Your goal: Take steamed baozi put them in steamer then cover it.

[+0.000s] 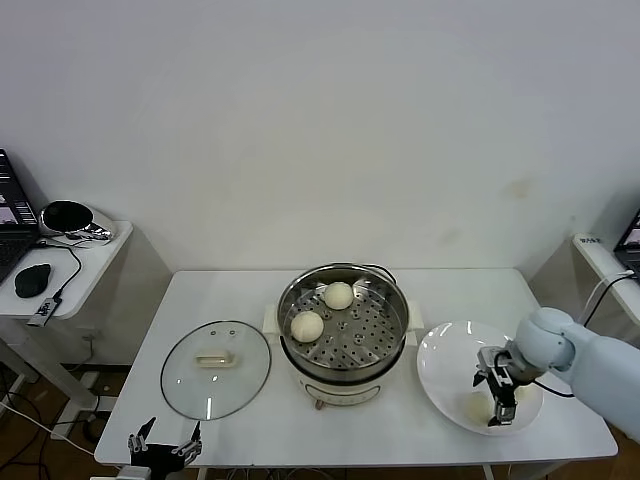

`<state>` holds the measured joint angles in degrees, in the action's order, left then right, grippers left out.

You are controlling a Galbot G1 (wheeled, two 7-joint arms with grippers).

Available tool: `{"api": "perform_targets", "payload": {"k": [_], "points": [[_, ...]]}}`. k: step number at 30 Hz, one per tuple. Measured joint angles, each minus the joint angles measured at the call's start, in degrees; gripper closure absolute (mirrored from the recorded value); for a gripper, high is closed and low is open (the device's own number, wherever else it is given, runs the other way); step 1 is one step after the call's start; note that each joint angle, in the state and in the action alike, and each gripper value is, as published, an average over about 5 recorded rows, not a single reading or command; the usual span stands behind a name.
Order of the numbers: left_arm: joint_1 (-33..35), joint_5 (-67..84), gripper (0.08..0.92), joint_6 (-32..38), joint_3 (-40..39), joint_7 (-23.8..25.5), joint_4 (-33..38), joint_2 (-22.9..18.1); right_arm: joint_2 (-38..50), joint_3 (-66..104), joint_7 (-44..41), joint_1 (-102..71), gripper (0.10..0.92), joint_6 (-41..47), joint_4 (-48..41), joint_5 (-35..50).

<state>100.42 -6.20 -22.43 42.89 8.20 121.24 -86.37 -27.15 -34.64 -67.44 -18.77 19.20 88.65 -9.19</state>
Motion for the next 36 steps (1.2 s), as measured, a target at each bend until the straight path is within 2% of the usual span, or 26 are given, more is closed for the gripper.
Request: {"api": "perform_targets", "payload": {"k": [9,13,24,36], "points": [[-0.1,0.0,0.177,0.0,-0.1,0.0,-0.3,0.0,-0.3,0.2,0.5,-0.3,0.373,0.2,-0.2,0.2],[0.0,0.0,0.177,0.0,-0.1,-0.1,-0.4,0.1,-0.3,0.2,0.6,-0.2,0.413,0.3,-0.1,0.5],[-1.1,-0.1,0.177,0.0,-0.8,0.0,-0.9,0.3,1.4,-2.6,0.2,6.4,0.431,0.3,0.7,4.0],[-2.8,0.3,0.177,0.1,-0.7,-0.2,-2.2,0.7,-3.2,-12.1,-3.4,29.9,0.431,-1.6,-3.0,13.6]]}}
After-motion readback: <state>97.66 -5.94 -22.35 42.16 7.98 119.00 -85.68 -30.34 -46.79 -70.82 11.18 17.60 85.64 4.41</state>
